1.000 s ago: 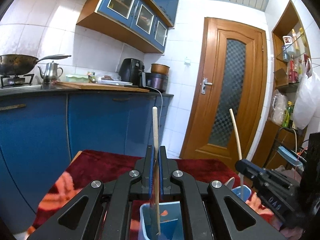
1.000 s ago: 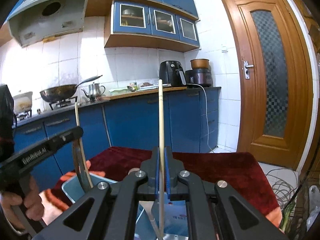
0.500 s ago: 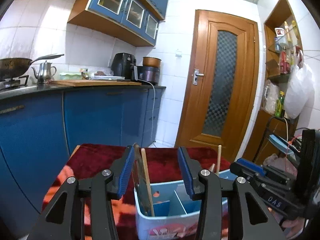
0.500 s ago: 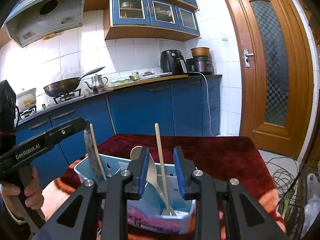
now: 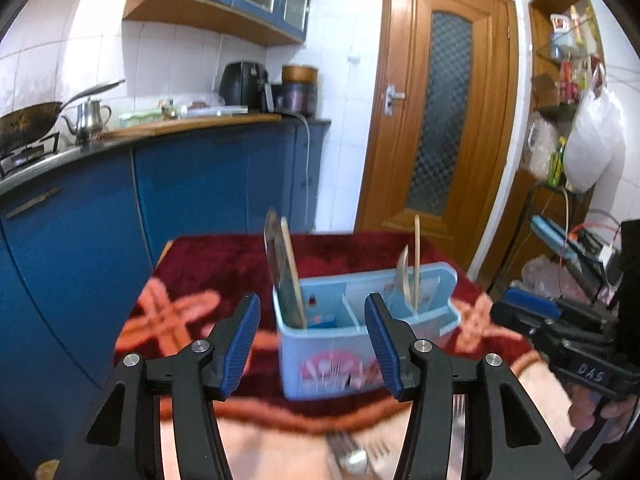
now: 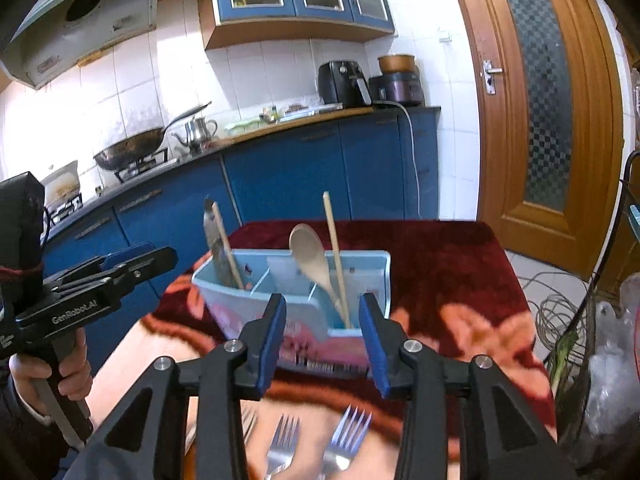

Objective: Organize utensils

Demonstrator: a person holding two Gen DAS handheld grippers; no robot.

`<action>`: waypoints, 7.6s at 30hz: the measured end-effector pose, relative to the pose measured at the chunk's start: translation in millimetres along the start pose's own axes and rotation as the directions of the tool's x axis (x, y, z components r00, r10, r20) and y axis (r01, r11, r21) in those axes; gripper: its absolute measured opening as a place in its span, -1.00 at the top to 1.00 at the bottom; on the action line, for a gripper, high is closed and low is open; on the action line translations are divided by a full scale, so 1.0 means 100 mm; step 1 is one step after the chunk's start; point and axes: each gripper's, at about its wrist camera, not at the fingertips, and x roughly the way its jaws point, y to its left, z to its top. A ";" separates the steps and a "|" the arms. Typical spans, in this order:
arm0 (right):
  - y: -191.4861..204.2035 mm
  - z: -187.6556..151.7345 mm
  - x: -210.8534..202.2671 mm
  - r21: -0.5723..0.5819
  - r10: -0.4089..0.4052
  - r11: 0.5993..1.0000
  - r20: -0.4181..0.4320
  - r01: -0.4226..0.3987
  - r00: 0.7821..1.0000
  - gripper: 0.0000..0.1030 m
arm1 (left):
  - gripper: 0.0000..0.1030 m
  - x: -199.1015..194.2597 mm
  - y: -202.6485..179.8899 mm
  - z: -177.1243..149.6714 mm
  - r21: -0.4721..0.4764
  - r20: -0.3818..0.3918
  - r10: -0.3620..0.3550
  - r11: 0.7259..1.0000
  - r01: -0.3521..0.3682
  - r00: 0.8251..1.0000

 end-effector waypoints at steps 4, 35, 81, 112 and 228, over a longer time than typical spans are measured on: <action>0.07 -0.12 -0.06 -0.035 -0.023 0.999 -0.060 0.021 0.998 0.16 | -0.09 -0.03 -0.01 -0.10 0.008 -0.074 0.005 1.000 -0.004 0.997; 0.06 -0.89 0.34 0.097 0.031 0.995 -0.626 0.038 0.779 0.12 | -0.16 0.27 -0.06 -0.98 -0.050 -0.623 -0.079 0.997 0.061 0.778; -0.07 -0.77 -0.13 0.223 0.138 0.971 -0.246 -0.083 0.959 0.87 | 0.89 -0.29 0.07 -0.70 -0.125 -0.260 -0.213 0.975 0.186 0.942; -0.04 -0.41 -0.36 0.133 0.094 0.987 -0.006 -0.092 0.996 0.93 | 0.88 0.40 0.40 -0.93 -0.421 -0.274 -0.161 0.907 0.032 0.948; -0.34 -1.02 -0.01 0.220 -0.033 0.971 -0.255 0.091 0.966 -0.12 | -0.05 0.44 -0.01 -1.03 -0.218 -0.377 -0.160 0.973 0.081 0.912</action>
